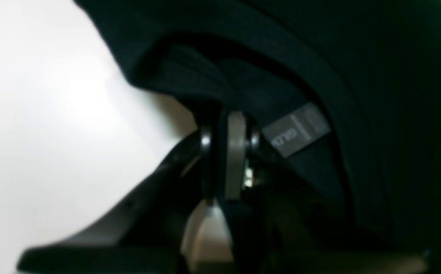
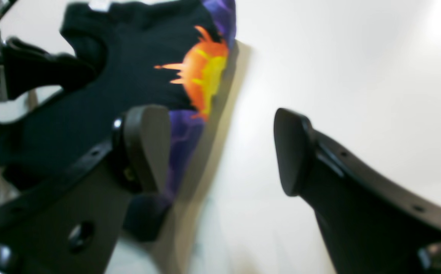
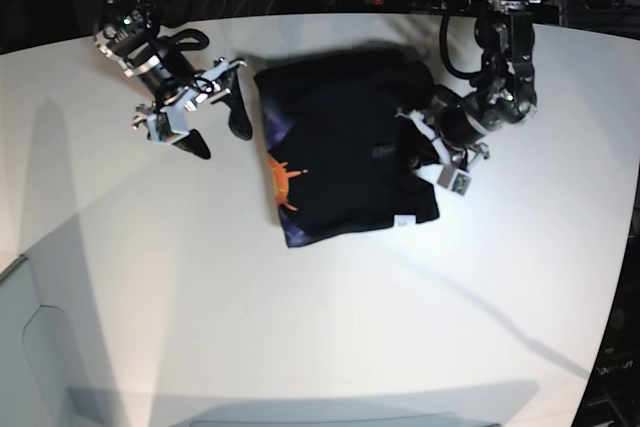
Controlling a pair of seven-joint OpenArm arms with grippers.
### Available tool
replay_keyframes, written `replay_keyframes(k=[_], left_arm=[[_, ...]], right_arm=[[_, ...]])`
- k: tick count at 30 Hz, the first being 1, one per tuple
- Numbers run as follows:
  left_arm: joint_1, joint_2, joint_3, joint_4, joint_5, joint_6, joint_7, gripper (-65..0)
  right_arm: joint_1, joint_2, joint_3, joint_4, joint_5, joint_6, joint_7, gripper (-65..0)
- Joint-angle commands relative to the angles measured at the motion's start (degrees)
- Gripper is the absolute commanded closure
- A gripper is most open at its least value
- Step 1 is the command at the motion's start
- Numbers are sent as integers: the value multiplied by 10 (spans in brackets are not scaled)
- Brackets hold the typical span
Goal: Fold the T-shirt properly
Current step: 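Grasp the shirt's side edge with the left gripper, then fold the shirt's side over toward the right gripper with the left gripper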
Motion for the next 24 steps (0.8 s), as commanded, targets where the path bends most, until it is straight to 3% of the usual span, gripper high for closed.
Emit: replay_keyframes(k=[1,11,14,18,24], left_arm=[[-20,-6,19,4,28,7,12,0],[-187,-4,252,-70,214,5,7,0],[-248,1,333,-118,226,5,-2,0],[-320,17,435,-189,227,4,-69,0],[-391,65,577,-241,227,4,-131,0]], right_arm=[[2,0,7,12,12,8,17,-433],[-3,-7,116,12,13,8,17,-433],[-7,-15,165,12,13,8,17,-434],[-11,-25,214,12,13,8,17,-434],[-13,-48,273,12,13,8,17,-434]])
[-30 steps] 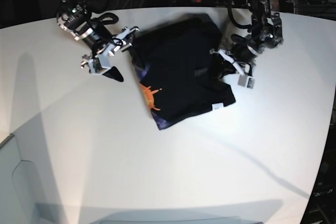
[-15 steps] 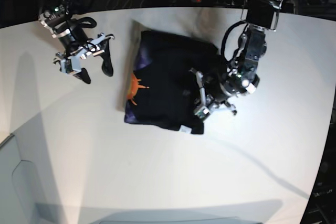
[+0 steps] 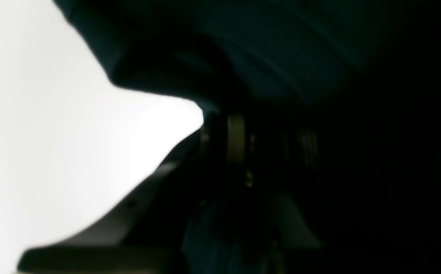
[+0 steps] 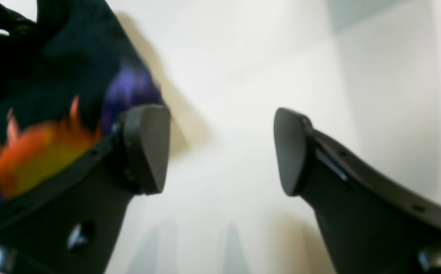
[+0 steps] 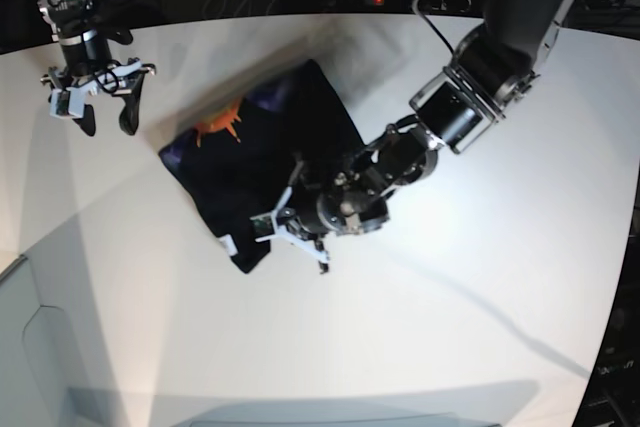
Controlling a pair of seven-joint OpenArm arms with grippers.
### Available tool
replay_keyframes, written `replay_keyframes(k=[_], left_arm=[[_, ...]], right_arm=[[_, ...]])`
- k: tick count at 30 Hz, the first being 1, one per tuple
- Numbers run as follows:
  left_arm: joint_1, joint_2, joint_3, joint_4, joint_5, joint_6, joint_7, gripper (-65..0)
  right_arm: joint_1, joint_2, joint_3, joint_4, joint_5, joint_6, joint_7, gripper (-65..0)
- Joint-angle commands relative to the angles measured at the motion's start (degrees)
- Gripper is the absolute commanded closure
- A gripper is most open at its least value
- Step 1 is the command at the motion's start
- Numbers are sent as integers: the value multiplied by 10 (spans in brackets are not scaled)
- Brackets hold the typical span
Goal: Fold the T-shirt properly
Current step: 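Fold the shirt's side over toward the right gripper with the left gripper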
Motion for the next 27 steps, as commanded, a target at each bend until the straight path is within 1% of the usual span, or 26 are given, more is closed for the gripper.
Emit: replay_keyframes(k=[1,6,9,11,12,14,16,18,20,22,27], left_arm=[[-17,12,18,0,-5,-11,2,0],[-56,49,124,-21,-5,-11,-24,-1],[-72,67,163,-35,-5,-11,-38,-1],[-80,71,178,-38,-5,-12,-37,-4],[-84,72,185,-38,-5,-13,-37,-17],[-87,74,197,-38,-5,-29,-35,-61],[-89,74,197,-31,-5,-44,-33,-112],[-91,74,196,-31,-5,-42,-33,-141],[-94,74,192,-29,-5,-40,-32,-142],[-101,70,172,-18,-5,-40,-32,-143],[-101,68,82,15,-5,-46,-25,-144]], right_arm=[[-1,1,9,11,13,8,16,-434],[-1,-19,40,11,13,8,16,-434],[-2,-33,60,11,12,8,16,-434],[-2,-36,70,11,12,8,16,-434],[-2,-36,73,11,12,8,16,-434],[-2,-36,76,11,12,8,16,-434],[-2,-36,76,11,12,8,16,-434],[-2,-36,76,11,12,8,16,-434],[-2,-36,76,11,12,8,16,-434],[-1,-36,76,11,12,8,16,-434],[2,-36,72,11,12,8,16,-434]])
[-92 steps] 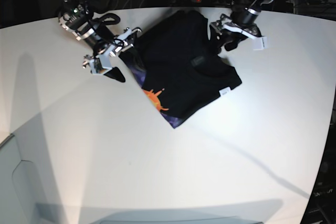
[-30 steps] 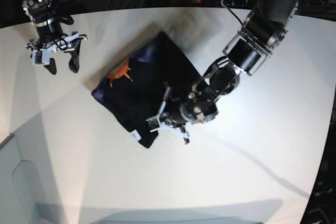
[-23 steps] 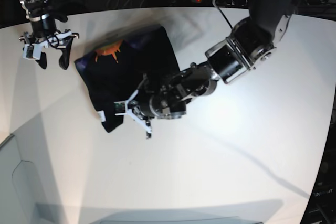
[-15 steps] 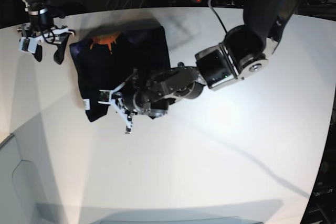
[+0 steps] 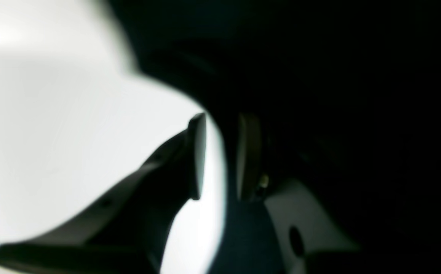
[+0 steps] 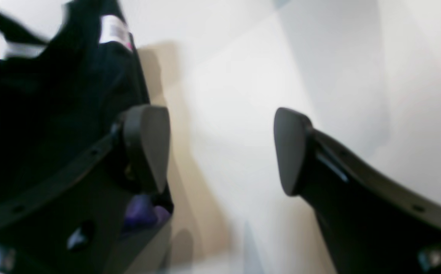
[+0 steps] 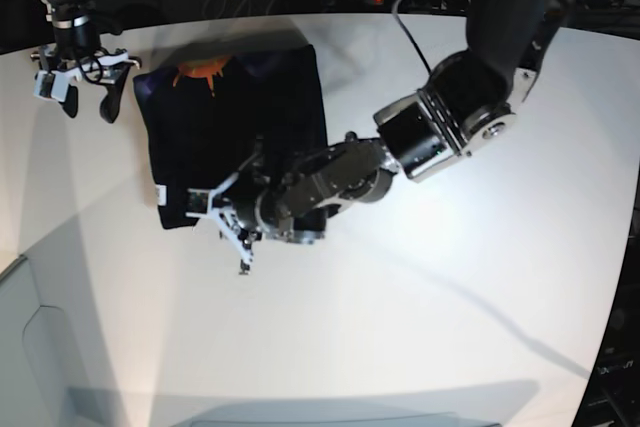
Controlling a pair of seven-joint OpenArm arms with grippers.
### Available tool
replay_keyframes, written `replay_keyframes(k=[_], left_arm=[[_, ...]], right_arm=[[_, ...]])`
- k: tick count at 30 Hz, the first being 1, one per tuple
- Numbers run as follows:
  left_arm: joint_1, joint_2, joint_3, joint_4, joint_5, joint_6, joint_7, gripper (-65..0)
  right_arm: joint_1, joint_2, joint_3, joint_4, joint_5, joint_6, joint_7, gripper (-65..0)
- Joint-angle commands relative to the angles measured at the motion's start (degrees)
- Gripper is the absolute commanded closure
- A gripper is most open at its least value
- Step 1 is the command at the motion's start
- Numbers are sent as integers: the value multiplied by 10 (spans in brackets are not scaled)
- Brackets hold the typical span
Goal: Fold the T-shirt properly
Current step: 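Fold the shirt's side over toward the right gripper with the left gripper, then release the shirt and raise the left gripper away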
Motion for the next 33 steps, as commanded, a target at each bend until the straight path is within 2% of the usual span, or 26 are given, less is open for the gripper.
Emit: replay_keyframes(k=[1,4,8,11,14,19,21,26,30,33], left_arm=[[-19,6,-17,15,-5,4,8,-144],[-21,11,-35,35,-5,3,74,-144],[-22,4,-37,73,-5,3,107,-144],[-19,-25,-73,103,-5,5,129,-144],[-7,-45,-161,128,-5,5,166,-144],[89,-71,-407,216,-5,7,226,-144],[145,-86,-517,266,-5,5,241,-144],[290,-115,-728,394,-5,4,258,-144],[383,-118,-849,446,-7,3,256,-144],[421,-117,-904,452,-8,3,255,-144]], right_arm=[[1,3,1,12,12,8,15,-434],[2,-3,1,12,12,8,15,-434],[2,-3,-13,15,12,8,15,-434],[-3,-3,-45,35,12,8,15,-434],[-7,-2,-92,42,12,8,15,-433],[-11,18,-186,42,12,8,16,-423],[-12,26,-233,42,11,8,16,-385],[-27,46,-347,42,11,8,17,-215],[-52,62,-384,41,11,8,19,-103],[-72,67,-399,41,11,8,19,-17]])
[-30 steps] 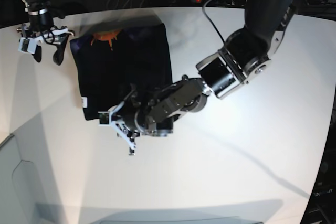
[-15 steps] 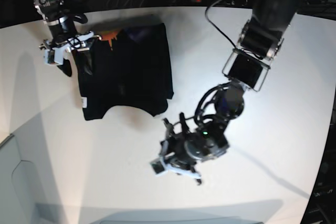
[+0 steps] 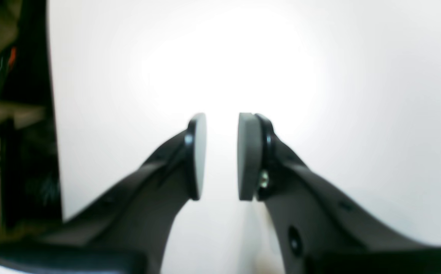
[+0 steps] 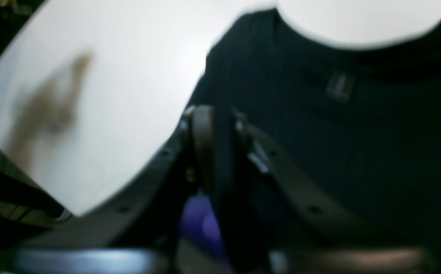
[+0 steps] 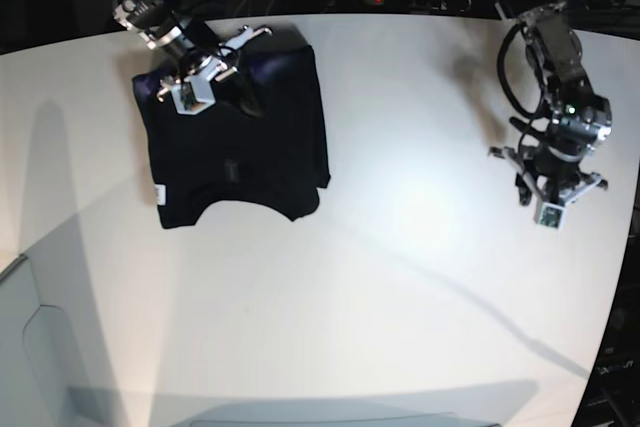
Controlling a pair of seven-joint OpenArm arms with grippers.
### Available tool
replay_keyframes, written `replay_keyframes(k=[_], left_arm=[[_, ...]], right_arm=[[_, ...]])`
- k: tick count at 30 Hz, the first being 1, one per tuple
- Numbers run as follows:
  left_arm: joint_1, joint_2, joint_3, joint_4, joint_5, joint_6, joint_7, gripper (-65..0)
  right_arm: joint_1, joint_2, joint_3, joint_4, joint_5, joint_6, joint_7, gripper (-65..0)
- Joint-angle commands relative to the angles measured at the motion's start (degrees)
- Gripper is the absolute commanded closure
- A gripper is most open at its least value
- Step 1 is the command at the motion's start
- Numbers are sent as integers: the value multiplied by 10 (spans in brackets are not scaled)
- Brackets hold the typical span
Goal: Fold the T-shirt properly
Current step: 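Release the shirt and raise the left gripper away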
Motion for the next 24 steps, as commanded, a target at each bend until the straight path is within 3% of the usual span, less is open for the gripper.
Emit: replay_keyframes(k=[1,13,20,24], left_arm=[[-3,-3,-11,14,-10,2,-17,-144],[37,-1,-42,19,-7,2,-12,-144],[34,20,-41,19,-7,3,-12,-144],[30,47,-39,18,-10,3,-12,-144]], right_arm=[[-6,0,-4,9,11,8,17,0],[-19,39,-40,-52,10,8,24,0],[-45,60,-44,-120,6,8,138,0],[-43,60,-54,-177,-30,8,190,0]])
